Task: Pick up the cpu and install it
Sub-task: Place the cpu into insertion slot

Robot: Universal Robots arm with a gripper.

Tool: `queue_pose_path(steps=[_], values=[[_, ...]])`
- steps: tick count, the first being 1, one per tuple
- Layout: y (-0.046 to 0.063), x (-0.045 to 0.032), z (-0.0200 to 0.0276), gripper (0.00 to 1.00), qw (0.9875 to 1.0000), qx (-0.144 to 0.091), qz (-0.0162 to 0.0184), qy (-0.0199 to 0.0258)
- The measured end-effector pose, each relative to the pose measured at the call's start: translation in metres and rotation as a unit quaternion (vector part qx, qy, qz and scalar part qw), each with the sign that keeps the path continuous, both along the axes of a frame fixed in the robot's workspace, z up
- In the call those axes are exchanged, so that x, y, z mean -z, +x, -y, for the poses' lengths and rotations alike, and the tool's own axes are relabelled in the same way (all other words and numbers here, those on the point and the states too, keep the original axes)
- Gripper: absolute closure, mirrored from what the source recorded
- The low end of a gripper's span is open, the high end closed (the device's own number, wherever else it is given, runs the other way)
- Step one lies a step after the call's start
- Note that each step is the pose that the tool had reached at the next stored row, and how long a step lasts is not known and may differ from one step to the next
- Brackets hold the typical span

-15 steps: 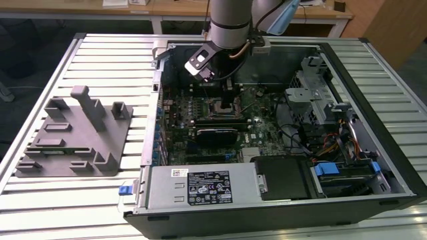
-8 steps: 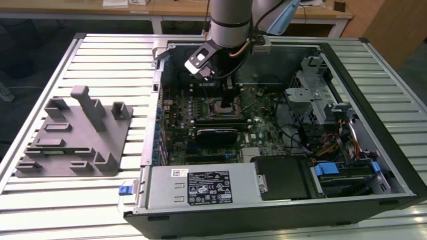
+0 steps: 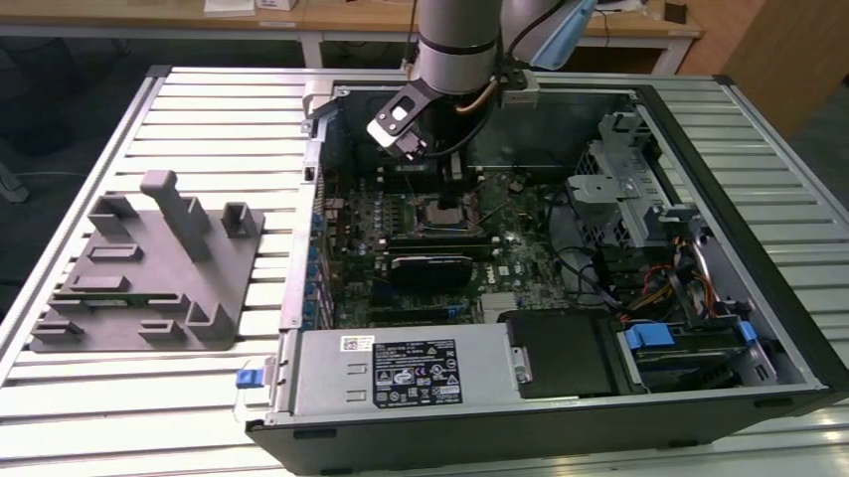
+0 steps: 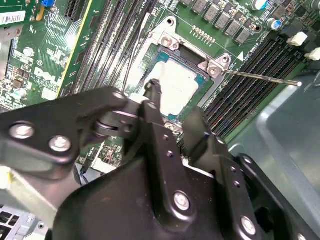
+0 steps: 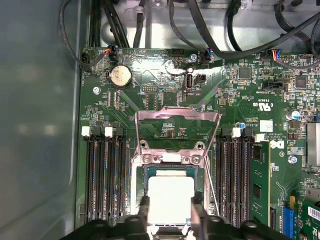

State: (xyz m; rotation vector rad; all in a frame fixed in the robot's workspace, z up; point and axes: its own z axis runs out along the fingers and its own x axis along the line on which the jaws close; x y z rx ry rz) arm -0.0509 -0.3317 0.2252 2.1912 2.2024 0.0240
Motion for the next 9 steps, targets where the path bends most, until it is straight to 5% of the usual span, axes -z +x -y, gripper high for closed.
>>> queue_pose_path(steps=[9], values=[[0.0000, 0.0000, 0.0000, 0.89, 1.0000, 0.000, 0.0000, 0.0000]])
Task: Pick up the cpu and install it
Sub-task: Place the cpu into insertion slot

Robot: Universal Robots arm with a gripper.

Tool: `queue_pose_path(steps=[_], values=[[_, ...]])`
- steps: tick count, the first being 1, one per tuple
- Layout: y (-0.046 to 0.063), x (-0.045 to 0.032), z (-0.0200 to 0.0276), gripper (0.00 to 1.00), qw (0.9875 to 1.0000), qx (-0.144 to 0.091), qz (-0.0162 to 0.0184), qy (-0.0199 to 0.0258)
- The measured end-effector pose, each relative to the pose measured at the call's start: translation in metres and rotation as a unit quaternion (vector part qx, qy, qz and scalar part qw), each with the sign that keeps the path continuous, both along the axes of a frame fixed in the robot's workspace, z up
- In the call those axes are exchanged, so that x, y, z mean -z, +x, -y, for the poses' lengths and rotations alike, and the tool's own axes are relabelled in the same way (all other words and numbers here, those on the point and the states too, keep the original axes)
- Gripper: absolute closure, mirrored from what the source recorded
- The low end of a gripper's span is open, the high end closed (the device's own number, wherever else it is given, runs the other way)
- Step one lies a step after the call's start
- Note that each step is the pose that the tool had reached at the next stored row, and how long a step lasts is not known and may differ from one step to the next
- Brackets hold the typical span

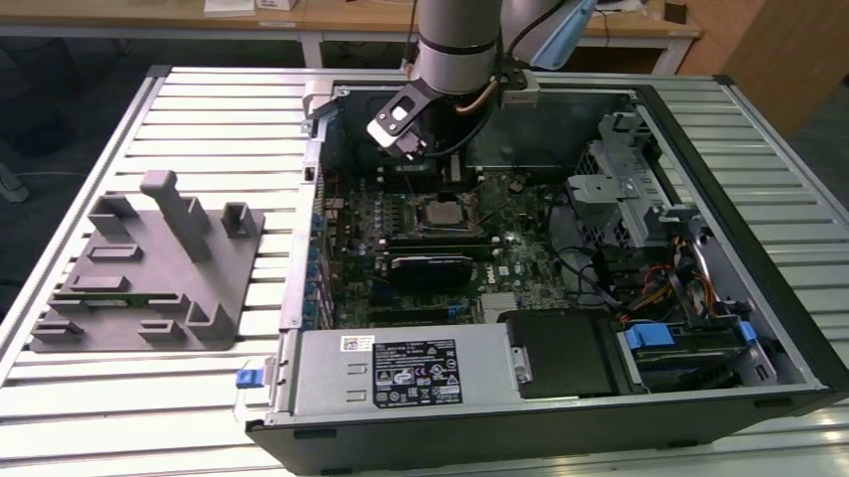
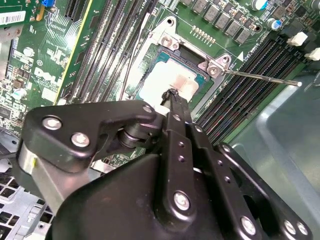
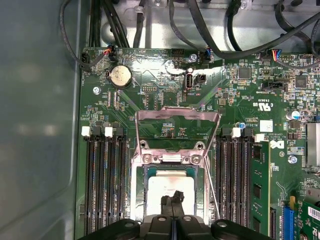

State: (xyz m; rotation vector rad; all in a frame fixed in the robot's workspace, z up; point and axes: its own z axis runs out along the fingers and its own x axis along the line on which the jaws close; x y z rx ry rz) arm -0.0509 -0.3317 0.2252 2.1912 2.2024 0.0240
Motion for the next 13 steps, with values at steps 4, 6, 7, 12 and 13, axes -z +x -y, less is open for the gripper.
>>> queue_pose_path(steps=[4, 6, 7, 12, 13], values=[[0.000, 0.0000, 0.0000, 0.89, 1.0000, 0.000, 0.0000, 0.0000], [0.000, -0.0002, 0.0000, 0.89, 1.0000, 0.000, 0.0000, 0.0000], [0.000, -0.0011, 0.0001, 0.89, 1.0000, 0.000, -0.0001, -0.0002], [0.000, -0.0131, 0.0000, 0.89, 1.0000, 0.001, 0.0001, 0.0000], [0.000, -0.0144, 0.0000, 0.89, 1.0000, 0.003, 0.0001, 0.0000]])
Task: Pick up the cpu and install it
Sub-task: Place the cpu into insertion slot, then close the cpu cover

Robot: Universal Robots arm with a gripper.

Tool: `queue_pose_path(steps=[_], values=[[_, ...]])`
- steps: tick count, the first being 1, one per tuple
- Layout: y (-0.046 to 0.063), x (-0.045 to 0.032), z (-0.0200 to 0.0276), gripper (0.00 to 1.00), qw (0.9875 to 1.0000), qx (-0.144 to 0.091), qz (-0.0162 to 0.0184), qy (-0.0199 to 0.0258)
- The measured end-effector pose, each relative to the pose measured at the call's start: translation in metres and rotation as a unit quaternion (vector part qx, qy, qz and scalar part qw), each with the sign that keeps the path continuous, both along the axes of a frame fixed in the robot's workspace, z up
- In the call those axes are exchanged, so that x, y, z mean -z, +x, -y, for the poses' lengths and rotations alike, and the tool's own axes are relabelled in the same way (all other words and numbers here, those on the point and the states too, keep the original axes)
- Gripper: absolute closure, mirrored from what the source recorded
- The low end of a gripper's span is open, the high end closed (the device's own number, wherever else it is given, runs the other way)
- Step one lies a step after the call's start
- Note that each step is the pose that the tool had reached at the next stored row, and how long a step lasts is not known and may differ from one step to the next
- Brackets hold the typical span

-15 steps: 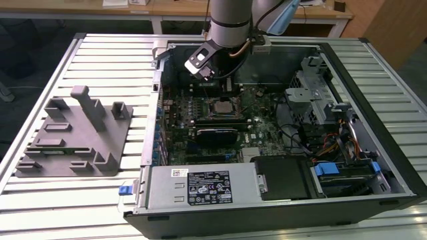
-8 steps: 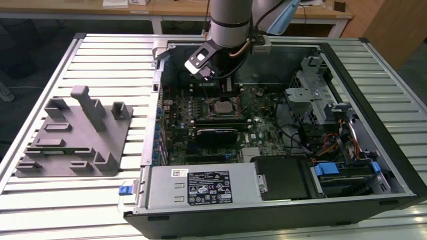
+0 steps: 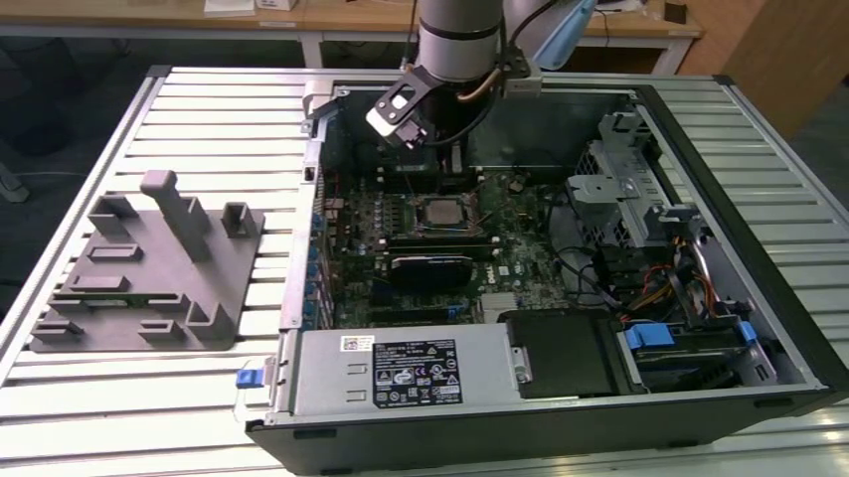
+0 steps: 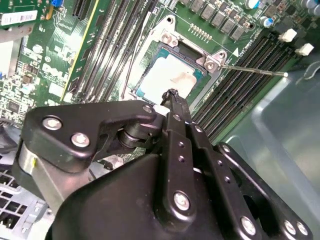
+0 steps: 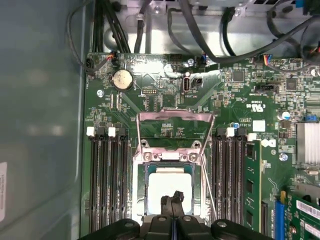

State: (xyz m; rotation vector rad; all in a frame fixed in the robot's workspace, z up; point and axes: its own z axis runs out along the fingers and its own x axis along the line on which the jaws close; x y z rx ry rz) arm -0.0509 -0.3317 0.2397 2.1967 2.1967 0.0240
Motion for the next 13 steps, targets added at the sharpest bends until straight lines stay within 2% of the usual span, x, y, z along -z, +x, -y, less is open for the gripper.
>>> queue_pose_path(steps=[5, 13], values=[[0.0000, -0.0006, 0.0000, 0.89, 0.9997, 0.023, 0.0007, 0.0000], [0.0000, -0.0007, 0.0000, 0.89, 0.9997, 0.025, 0.0007, 0.0004]])
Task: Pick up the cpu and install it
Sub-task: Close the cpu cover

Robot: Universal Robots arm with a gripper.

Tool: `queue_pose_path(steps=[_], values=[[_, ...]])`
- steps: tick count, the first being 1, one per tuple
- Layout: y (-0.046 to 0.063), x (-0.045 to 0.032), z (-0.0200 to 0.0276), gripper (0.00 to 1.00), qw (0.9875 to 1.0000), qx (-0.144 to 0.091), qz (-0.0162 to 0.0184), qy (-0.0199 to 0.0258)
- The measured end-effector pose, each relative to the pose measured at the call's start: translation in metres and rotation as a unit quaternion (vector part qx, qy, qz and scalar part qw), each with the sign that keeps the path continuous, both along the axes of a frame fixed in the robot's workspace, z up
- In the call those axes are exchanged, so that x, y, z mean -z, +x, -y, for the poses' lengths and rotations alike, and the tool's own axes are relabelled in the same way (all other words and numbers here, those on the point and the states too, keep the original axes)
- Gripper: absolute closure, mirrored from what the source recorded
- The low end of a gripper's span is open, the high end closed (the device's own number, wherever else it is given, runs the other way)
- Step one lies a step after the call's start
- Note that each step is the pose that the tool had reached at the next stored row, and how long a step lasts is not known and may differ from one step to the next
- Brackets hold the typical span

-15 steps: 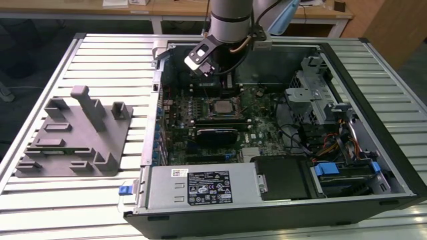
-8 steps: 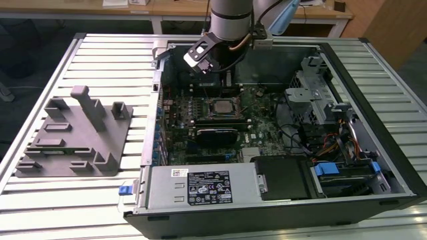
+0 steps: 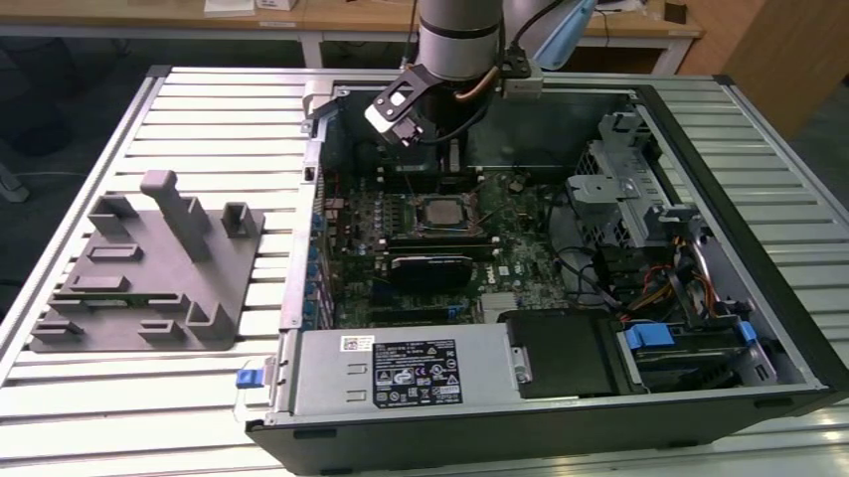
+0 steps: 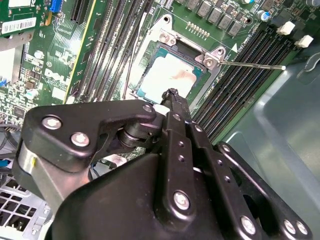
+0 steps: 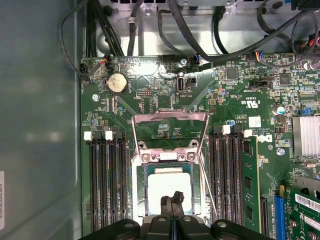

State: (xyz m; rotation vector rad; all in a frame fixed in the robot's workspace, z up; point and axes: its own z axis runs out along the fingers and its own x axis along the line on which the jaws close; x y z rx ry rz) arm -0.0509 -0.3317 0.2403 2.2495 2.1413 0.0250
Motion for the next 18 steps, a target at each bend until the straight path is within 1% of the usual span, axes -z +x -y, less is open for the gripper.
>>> queue_pose_path(steps=[5, 8, 18], values=[[0.000, 0.0000, 0.0000, 0.89, 1.0000, 0.000, 0.0000, 0.0000], [0.000, -0.0028, 0.0000, 0.89, 1.0000, 0.000, 0.0000, -0.0001], [0.000, -0.0274, 0.0000, 0.89, 1.0000, 0.000, 0.0000, 0.0000]])
